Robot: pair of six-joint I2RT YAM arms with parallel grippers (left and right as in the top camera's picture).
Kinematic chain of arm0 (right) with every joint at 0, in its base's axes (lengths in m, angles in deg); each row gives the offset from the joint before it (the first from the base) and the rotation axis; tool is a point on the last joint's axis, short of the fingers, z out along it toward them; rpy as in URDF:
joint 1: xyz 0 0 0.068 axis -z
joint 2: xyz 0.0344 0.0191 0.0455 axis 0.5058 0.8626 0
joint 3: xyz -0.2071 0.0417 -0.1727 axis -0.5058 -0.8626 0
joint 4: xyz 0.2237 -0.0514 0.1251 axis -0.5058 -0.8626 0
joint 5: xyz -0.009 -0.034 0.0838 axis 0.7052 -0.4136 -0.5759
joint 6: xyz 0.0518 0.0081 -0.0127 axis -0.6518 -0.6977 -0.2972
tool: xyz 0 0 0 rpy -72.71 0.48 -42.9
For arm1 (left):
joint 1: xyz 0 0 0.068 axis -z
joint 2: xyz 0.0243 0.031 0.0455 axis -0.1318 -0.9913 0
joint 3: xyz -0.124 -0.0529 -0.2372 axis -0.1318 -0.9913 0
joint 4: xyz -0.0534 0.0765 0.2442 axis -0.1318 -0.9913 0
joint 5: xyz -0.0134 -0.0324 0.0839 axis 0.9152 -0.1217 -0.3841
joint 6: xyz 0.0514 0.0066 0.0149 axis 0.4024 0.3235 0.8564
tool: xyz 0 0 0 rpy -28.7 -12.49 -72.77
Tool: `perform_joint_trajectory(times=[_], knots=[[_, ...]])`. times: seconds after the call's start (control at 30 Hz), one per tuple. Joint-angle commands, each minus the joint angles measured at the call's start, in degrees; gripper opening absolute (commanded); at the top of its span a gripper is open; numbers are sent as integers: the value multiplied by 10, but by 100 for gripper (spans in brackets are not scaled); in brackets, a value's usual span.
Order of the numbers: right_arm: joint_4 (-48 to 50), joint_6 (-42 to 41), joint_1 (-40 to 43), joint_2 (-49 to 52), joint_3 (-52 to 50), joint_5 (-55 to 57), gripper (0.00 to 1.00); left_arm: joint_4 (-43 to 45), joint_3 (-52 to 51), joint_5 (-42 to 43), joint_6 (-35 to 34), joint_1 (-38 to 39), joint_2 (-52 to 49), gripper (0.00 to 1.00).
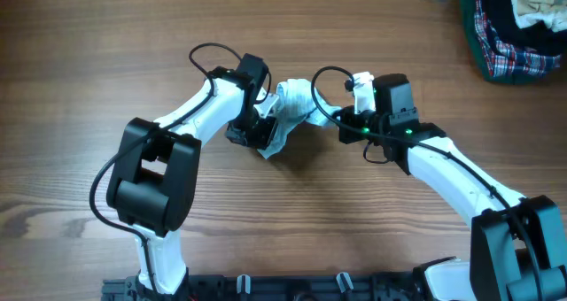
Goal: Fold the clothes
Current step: 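Hold the garment with both grippers and stretch it apart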
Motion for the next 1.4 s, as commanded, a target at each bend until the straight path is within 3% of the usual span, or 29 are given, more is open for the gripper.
perform_joint_trajectory(times=[0.0,0.07,0.17,0.2,0.4,0.47,0.5,0.57,0.6,0.63,0.87,1.07,1.2,1.37], knots=[[1,-7,2,-7,8,12,4,2,-4,-9,-7,-2,2,12],[1,-7,2,-7,8,12,4,6,-4,-17,-7,-3,3,37],[2,-7,2,-7,8,12,4,20,-3,-86,-7,-3,3,63],[1,-6,2,-7,8,12,4,39,-4,-106,-7,-3,3,67],[0,-6,2,-7,8,13,4,92,-4,-106,-7,0,2,72],[0,-7,2,-7,8,13,4,92,-4,-106,-6,8,-4,68],[0,-7,2,-7,8,13,4,92,-4,-106,-6,14,-9,60],[0,-7,2,-7,8,13,4,92,-7,-106,-5,28,-19,40],[0,-7,2,-7,8,13,4,92,-7,-107,-5,35,-23,19],[0,-7,2,-7,8,13,4,93,-7,-106,-5,39,-24,5],[3,-8,2,-15,19,5,4,84,-7,-106,-18,34,9,4],[-23,-5,2,-100,42,-16,4,96,-6,-121,-54,17,200,4],[-49,75,2,-170,42,-40,4,136,-6,-151,-63,17,325,4],[-110,146,2,-231,61,-33,4,114,-6,-207,-63,18,355,4]])
